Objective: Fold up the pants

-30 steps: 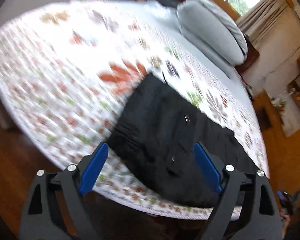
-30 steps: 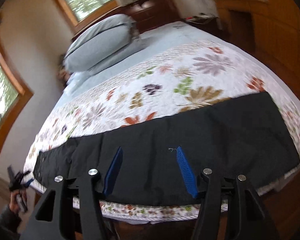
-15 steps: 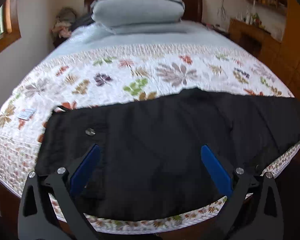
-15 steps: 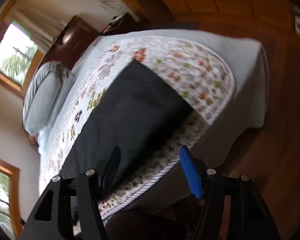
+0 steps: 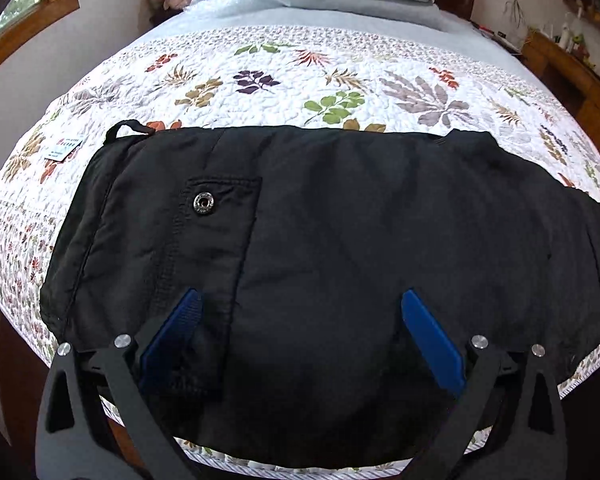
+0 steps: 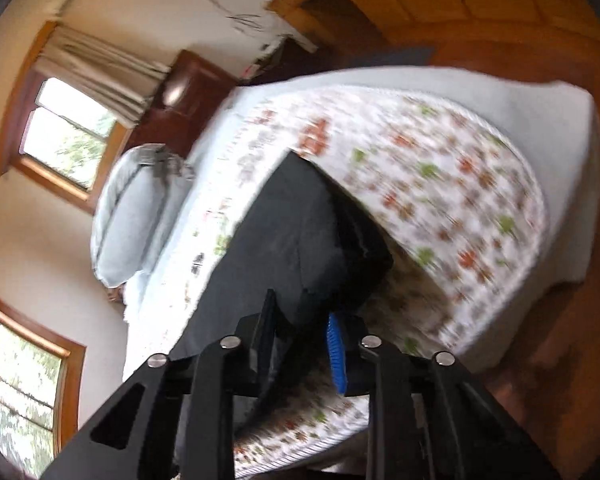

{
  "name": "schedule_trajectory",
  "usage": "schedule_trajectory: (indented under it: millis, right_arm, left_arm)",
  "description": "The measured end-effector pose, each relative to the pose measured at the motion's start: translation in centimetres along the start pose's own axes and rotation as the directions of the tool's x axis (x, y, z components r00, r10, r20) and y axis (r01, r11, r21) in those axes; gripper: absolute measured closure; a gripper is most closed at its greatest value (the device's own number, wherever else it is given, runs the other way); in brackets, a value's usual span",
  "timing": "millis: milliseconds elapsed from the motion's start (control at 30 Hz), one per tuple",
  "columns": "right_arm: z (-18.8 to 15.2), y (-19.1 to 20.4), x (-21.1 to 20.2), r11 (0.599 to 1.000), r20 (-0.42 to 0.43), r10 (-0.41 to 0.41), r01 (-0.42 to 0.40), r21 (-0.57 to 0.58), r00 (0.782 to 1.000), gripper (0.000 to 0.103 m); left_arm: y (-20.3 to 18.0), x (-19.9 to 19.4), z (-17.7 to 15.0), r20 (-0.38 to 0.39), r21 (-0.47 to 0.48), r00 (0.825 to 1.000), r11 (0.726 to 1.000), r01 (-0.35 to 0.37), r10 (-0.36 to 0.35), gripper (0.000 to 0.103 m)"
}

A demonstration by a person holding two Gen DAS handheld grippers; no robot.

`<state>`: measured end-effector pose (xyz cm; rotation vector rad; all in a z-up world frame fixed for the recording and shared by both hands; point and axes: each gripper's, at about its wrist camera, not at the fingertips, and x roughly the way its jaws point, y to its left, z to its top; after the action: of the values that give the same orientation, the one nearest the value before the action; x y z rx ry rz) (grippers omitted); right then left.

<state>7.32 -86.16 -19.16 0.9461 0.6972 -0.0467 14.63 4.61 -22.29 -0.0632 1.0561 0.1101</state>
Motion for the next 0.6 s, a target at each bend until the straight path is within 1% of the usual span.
schedule_trajectory:
  millis: [67,100,167,200,233,300,367,500,600]
  right_arm:
    - [-0.1,-0.9,1.1,0.996,-0.050,-0.083,0.084,0.009,0.995,0.080]
    - [-0.3,-1.6,1.7,0.994,-0.072,-0.104,0.105,0.017,0.992,0.080]
    - [-0.6,-2.2,1.4,0.996,-0.070,-0.071,0.074,0.050,0.995,0.078]
    - [-0.6,-2.4,0.9,0.996,-0.055,-0.042,0.046,0.078,0.998,0.074]
    - [-0.8,-2.4,0.3,0.996,-0.042,-0.031,0.035,0.088,0.999,0.059]
    - [-1.0,-2.3,-1.1,0.996,0.002,-0.026,0.026,0.090,1.000,0.044]
    - [-1.3,-2.5,-2.0,0.995,0.002,-0.023,0.022,0.093,1.000,0.043]
    - [-1.9,-4.3,-2.3,0.989,0.008,0.037,-0.038,0.141,0.999,0.043]
    - [-2.0,-4.6,-1.5,0.987,0.011,0.064,-0.065,0.144,0.998,0.043]
  left_arm:
    - [0.0,0.2,0.1,-0.013,-0.010,1.000,1.000,-0.008,0.008,0.003]
    - [0.0,0.3,0.2,-0.020,-0.016,1.000,1.000,-0.009,0.009,0.003]
    - [0.1,0.5,0.3,-0.028,-0.025,1.000,1.000,-0.006,0.006,0.003]
    - [0.2,0.5,0.4,-0.030,-0.029,1.000,1.000,-0.003,0.002,0.003]
    - [0.2,0.5,0.5,-0.032,-0.030,0.999,1.000,0.000,-0.001,0.003]
    - [0.3,0.3,0.5,-0.033,-0.035,0.999,0.999,0.009,-0.011,0.003]
    - [0.5,-0.1,0.4,-0.031,-0.051,0.999,0.999,0.016,-0.018,0.003]
    - [1.4,-1.4,-0.2,0.009,-0.117,0.998,0.991,0.064,-0.063,0.003]
    - [1.7,-2.6,-0.6,0.057,-0.129,0.997,0.990,0.049,-0.042,0.003]
